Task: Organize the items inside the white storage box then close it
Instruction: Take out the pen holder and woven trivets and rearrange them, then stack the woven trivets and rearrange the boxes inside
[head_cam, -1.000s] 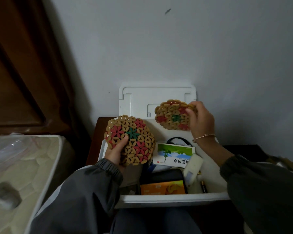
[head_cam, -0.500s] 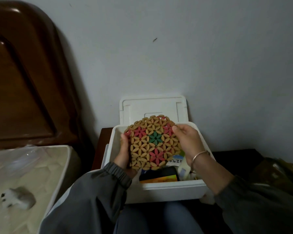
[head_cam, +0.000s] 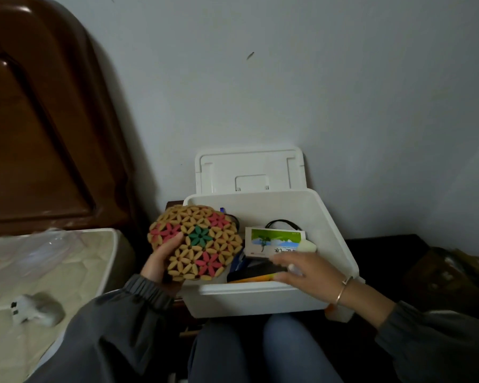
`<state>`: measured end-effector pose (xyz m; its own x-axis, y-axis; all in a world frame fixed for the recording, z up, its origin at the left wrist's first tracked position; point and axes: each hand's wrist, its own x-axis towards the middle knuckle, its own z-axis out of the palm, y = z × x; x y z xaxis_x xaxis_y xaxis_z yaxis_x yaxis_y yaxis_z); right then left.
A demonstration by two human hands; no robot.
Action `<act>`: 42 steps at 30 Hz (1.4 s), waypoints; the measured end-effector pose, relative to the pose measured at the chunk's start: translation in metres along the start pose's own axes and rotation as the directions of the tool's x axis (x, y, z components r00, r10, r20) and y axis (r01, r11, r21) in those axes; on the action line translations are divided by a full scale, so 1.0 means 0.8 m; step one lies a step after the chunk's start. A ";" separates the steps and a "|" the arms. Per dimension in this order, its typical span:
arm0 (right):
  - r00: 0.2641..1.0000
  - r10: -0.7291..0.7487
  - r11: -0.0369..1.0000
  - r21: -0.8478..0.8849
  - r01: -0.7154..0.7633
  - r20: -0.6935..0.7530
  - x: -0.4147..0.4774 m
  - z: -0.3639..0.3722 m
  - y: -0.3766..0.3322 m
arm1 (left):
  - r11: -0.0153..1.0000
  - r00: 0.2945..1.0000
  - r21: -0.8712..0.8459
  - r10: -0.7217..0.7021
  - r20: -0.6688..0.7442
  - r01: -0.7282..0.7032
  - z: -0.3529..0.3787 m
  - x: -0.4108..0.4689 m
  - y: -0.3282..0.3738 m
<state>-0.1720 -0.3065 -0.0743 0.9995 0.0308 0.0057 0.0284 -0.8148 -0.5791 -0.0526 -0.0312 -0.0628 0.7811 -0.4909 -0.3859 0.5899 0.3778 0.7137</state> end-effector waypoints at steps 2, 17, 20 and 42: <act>0.995 -0.008 0.995 -0.103 0.019 0.104 -0.010 0.012 0.007 | 1.000 1.000 0.020 -0.002 -0.008 0.002 -0.019 -0.006 0.003; 0.957 -0.257 0.909 -0.370 0.192 -0.134 0.010 0.024 0.015 | 0.988 0.986 0.015 0.157 -0.052 -0.156 -0.035 0.007 -0.005; 0.933 -0.312 0.885 -0.414 0.216 -0.180 0.026 0.021 0.013 | 0.976 0.976 -0.029 0.215 -0.031 -0.216 -0.030 0.019 0.005; 0.984 -0.083 0.907 -0.421 0.010 -0.156 0.174 0.024 0.046 | 0.951 0.941 0.018 0.307 -0.139 -0.308 -0.011 0.126 0.039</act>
<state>-0.0317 -0.3211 -0.1107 0.9834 0.0077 0.1814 0.0412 -0.9825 -0.1818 0.0463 -0.0622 -0.0847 0.9450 -0.2370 -0.2255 0.3173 0.4960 0.8083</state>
